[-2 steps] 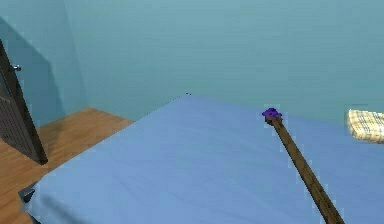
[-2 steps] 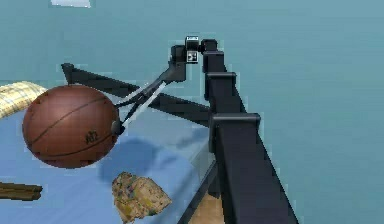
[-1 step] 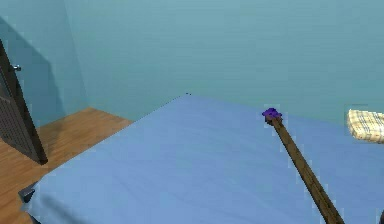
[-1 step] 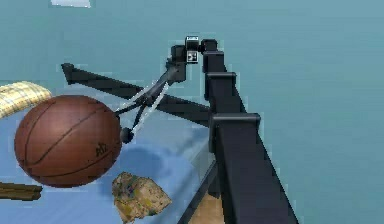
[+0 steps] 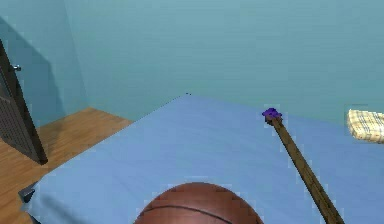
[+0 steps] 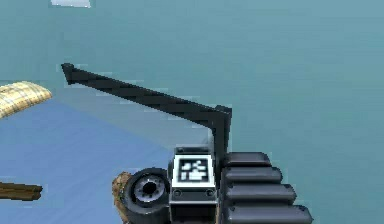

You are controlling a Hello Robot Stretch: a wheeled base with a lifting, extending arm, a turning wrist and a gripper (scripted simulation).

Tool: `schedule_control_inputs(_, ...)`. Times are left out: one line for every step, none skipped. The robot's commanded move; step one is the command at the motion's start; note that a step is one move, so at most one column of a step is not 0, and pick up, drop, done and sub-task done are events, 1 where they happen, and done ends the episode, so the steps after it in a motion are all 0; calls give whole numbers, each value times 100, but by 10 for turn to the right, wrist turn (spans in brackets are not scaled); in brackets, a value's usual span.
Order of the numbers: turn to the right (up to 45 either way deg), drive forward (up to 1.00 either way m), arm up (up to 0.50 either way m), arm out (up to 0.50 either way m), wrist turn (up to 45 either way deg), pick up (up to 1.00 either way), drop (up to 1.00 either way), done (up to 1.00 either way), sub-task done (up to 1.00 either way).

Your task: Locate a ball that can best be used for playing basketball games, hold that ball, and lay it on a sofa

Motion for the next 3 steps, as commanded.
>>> schedule_control_inputs(-450, 0, 0, 0, 0, 0, 0, 0, 0)
schedule_control_inputs(-150, 0, 0, 0, 0, 0, 0, 0, 0)
schedule_control_inputs(0, 100, 0, 0, 0, 0, 0, 0, 0)
